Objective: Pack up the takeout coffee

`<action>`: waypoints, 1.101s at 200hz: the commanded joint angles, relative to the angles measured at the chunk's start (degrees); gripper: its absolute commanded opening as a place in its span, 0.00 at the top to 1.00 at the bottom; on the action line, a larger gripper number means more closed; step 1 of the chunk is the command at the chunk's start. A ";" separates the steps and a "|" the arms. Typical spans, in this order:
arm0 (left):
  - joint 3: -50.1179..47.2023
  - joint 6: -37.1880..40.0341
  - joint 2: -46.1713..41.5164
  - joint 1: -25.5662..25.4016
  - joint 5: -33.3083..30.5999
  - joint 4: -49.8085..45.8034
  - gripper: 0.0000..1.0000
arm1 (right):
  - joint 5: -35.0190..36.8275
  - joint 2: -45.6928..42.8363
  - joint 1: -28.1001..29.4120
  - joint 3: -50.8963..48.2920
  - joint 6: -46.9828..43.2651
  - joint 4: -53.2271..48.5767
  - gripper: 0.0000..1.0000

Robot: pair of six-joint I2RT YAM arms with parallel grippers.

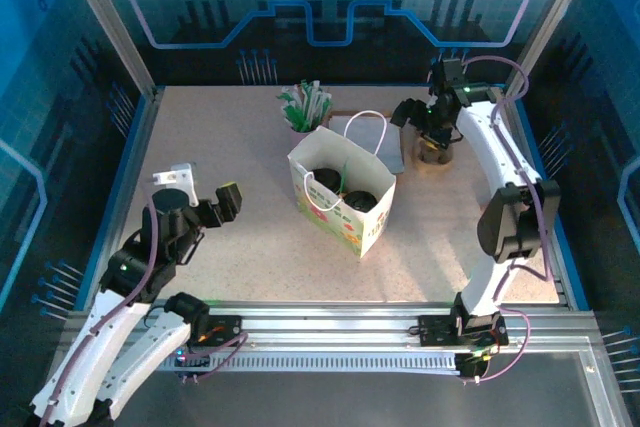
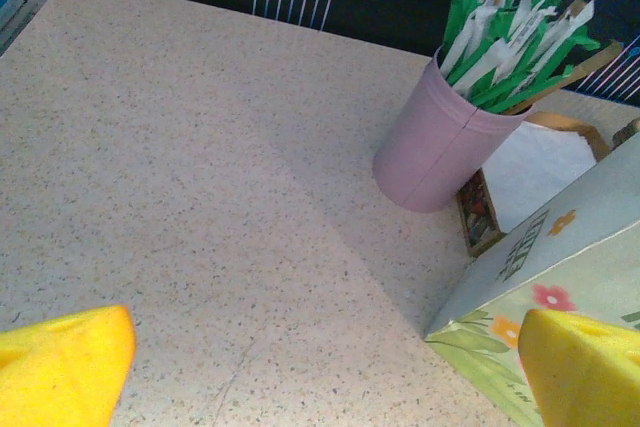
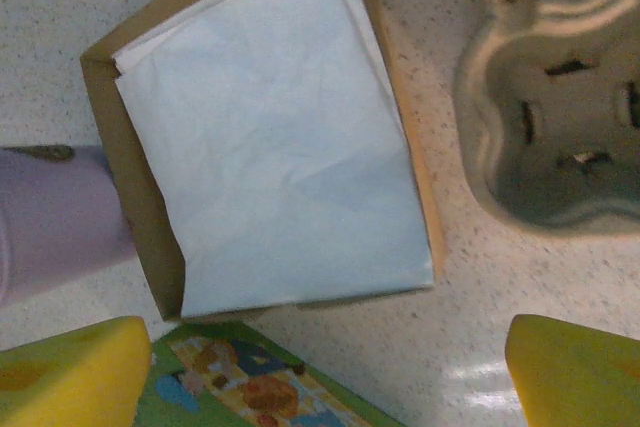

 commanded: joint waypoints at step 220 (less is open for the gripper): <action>-1.34 1.00 1.37 -0.10 -2.48 2.67 0.01 | 10.73 41.42 10.58 35.13 -7.51 -16.45 0.46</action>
